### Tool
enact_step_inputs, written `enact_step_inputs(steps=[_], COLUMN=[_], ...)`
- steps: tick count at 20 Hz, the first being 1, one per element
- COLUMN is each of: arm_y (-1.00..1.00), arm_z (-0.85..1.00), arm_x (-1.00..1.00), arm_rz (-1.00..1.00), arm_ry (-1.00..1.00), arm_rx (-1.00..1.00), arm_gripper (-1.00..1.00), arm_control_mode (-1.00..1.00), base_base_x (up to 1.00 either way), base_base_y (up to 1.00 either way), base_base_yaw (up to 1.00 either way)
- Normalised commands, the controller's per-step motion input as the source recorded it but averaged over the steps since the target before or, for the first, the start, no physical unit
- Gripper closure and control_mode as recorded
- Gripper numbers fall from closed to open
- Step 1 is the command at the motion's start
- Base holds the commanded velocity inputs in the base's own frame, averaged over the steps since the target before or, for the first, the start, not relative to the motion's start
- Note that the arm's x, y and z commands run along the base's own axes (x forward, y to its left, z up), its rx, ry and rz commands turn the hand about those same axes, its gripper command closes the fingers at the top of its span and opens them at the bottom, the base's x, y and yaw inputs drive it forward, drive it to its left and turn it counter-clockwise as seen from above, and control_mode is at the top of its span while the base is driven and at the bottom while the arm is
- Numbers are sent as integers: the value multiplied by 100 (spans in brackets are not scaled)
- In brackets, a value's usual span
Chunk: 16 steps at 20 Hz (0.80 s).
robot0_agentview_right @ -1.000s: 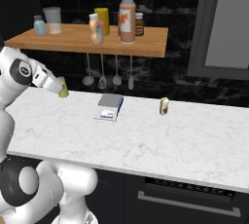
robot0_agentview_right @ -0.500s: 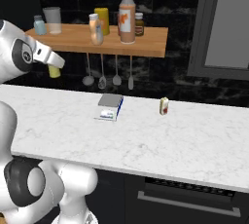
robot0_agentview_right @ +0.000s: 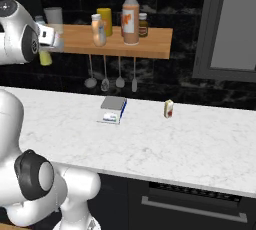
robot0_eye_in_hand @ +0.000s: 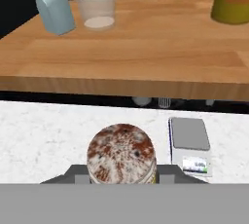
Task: Put the shaker and condiment bottle from the counter next to their counterparts in the cabinet.
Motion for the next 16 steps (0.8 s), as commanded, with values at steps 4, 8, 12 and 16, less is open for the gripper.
enact_step_inputs(steps=[4, 8, 12, 16], arm_y=[34, 5, 0, 0], arm_z=[38, 60, 29, 0], arm_x=[19, 20, 22, 48], arm_rz=[23, 20, 17, 9], arm_ry=[-3, 0, 0, -2], arm_rx=[0, 0, 0, 0], arm_gripper=[100, 100, 100, 100], arm_control_mode=[-100, -100, -100, -100], base_base_x=[0, 0, 0, 0], base_base_y=[0, 0, 0, 0], base_base_yaw=[0, 0, 0, 0])
